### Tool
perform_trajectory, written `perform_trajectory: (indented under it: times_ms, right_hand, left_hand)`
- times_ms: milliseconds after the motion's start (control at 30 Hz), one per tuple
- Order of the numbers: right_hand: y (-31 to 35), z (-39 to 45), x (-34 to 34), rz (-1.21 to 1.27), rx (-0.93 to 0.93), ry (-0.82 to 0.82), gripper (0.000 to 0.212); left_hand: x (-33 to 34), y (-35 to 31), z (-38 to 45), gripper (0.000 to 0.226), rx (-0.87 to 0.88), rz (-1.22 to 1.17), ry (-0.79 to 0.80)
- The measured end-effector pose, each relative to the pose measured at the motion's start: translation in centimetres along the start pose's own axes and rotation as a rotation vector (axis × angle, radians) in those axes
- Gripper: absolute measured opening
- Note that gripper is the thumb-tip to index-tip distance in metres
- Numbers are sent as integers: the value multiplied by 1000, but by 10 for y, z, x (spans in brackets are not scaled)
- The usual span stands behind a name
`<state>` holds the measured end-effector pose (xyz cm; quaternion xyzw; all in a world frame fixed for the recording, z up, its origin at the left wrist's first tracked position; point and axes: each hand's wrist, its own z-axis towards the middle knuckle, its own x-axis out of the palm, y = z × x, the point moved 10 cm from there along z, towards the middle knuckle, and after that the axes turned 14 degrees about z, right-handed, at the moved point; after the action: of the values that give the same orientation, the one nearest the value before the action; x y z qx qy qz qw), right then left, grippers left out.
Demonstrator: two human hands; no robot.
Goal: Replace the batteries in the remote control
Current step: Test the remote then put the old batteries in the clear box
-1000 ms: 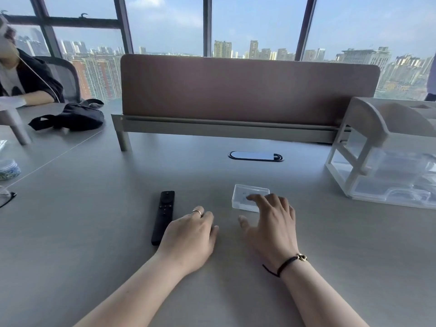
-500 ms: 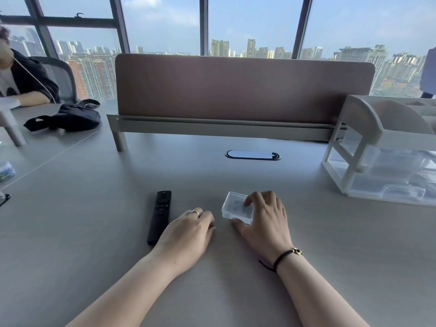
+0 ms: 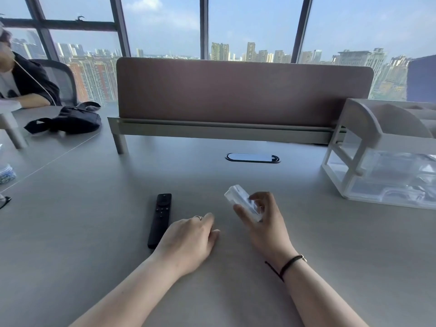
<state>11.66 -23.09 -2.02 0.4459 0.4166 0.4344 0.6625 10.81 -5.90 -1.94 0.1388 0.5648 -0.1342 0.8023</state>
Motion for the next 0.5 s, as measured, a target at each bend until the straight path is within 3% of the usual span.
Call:
perform_trajectory:
  times_ms: [133,200,300,400,500]
  right_hand:
    - [3,-5,5,199,49,25,27]
    - [7,-8,11,240,41,81,24]
    - [16,-12,22,253,4,182,20]
    - [21,-18,33,252,-39,267,24]
    - [26,-25,43,152,-115,339,35]
  left_hand:
    - [-2,8,-2,41,-41,-149,-29]
    - [-9,18,-4,50,-83,-349,-100]
    - [-14,34,-8,46,-189,-731,-194]
    - [4,31,-9,67,-341,-1214,-39]
    - [10,12,-8,66,-322,-1503,134]
